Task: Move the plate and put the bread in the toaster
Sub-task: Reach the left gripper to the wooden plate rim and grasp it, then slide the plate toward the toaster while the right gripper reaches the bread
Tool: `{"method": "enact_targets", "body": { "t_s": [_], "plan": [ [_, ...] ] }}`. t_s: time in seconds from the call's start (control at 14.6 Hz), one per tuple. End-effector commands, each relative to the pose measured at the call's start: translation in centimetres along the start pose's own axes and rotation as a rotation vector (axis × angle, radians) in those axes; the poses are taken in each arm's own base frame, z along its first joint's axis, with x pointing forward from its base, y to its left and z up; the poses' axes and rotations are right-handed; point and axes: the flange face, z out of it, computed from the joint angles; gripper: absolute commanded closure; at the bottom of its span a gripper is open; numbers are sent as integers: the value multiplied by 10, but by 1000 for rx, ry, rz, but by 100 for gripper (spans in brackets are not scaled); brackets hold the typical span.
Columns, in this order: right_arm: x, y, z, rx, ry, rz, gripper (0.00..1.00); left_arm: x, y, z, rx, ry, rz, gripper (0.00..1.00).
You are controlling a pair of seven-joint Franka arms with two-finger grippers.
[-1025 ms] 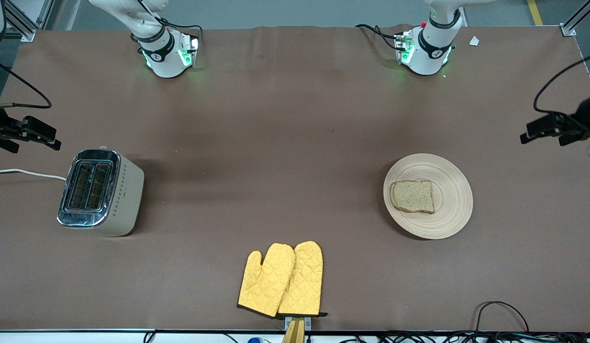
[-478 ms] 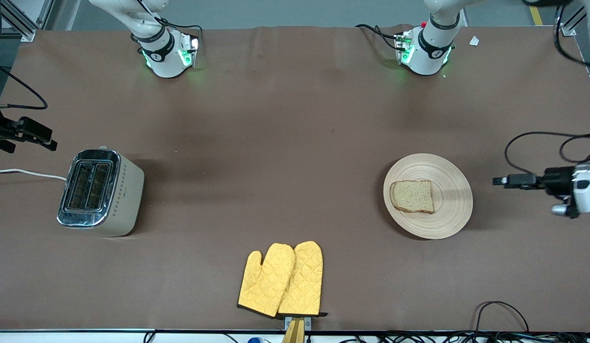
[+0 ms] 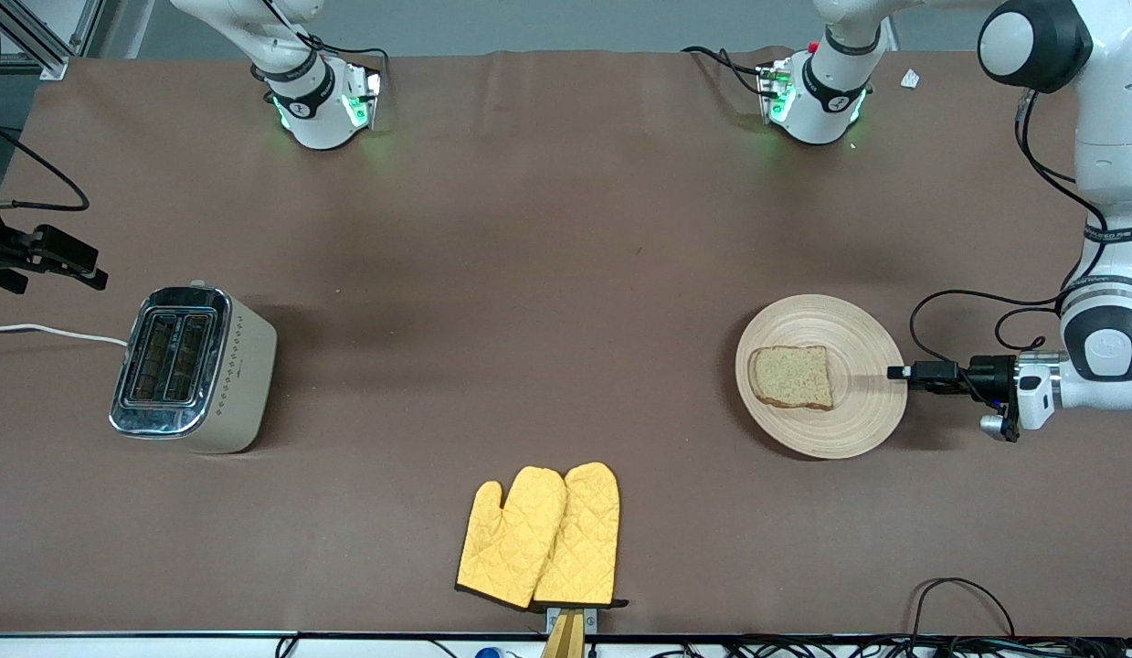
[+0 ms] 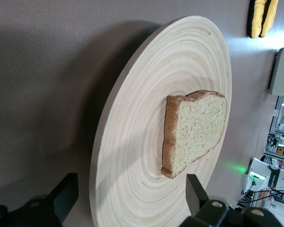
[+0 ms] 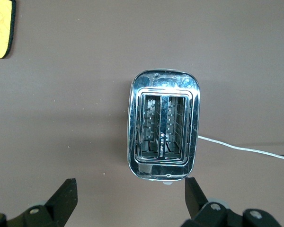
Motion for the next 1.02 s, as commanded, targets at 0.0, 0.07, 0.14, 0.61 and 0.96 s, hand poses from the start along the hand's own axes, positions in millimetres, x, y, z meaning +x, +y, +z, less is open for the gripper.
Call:
{"method": "enact_targets", "body": {
  "t_s": [0.0,0.07,0.14,0.61,0.96],
  "plan": [
    [0,0,-2,0,3,1,0,5,-6,4,-25,21,28,3],
    [0,1,-2,0,3,1,0,4,-8,6,-31,23,32,20],
    [0,1,-2,0,3,3,0,4,-9,6,-33,26,51,43],
    [0,-1,-1,0,3,3,0,4,-12,9,-49,39,114,100],
    [1,-17,6,20,-23,-4,0,22,31,8,-68,37,256,100]
  ]
}}
